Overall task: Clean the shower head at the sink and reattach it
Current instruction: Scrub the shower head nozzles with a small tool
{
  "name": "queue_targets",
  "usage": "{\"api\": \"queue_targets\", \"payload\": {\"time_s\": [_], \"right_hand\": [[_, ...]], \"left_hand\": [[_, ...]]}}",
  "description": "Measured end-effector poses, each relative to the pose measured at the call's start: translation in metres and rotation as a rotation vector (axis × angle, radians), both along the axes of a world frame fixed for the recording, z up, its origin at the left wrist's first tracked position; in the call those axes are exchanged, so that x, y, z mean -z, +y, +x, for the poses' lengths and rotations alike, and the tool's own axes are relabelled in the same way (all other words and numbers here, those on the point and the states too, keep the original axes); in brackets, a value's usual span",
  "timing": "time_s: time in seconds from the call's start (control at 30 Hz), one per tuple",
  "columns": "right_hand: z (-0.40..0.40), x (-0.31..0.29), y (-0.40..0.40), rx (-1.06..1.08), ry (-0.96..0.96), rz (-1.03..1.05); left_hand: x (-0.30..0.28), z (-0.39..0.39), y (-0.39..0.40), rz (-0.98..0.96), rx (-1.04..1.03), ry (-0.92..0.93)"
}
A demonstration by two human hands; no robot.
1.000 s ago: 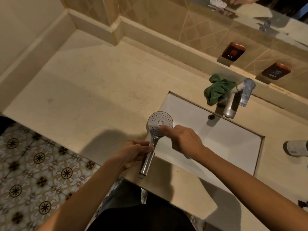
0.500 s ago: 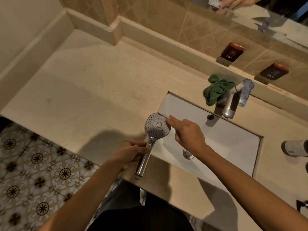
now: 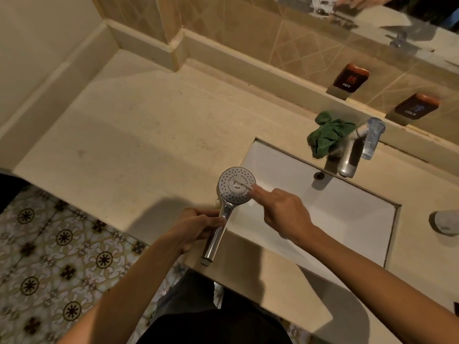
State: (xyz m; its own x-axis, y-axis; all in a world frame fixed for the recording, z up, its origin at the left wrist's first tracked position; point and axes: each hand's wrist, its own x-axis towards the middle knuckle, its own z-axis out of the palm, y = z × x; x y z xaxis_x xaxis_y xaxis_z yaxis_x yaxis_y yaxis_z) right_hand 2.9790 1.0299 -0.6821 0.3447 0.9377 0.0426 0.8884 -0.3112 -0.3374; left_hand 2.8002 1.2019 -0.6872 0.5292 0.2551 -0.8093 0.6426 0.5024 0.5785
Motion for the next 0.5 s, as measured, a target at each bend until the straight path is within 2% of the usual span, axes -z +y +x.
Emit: {"api": "queue_targets", "payload": {"time_s": [0.07,0.2,0.27,0.33,0.4,0.5], "right_hand": [[-0.007,0.001,-0.003,-0.085,0.037,-0.008],[-0.006,-0.004,-0.002,0.049,0.052,0.020],[-0.014,-0.005,-0.003,-0.044,0.085,-0.001],[-0.009,-0.007,-0.003,0.045,0.121,-0.016],[-0.002,-0.004,0.000,0.139,0.079,0.009],[-0.005,0.000,-0.004,-0.002,0.099,0.027]], "left_hand": [[0.001,0.000,0.001,-0.013,-0.004,-0.002],[-0.001,0.003,0.000,-0.053,-0.016,-0.018],[-0.001,0.004,-0.001,-0.064,-0.012,-0.018],[-0.002,0.004,-0.002,-0.081,-0.021,-0.018],[-0.002,0.004,-0.001,-0.086,-0.037,-0.022],[-0.002,0.001,0.000,-0.086,-0.040,-0.019]]}}
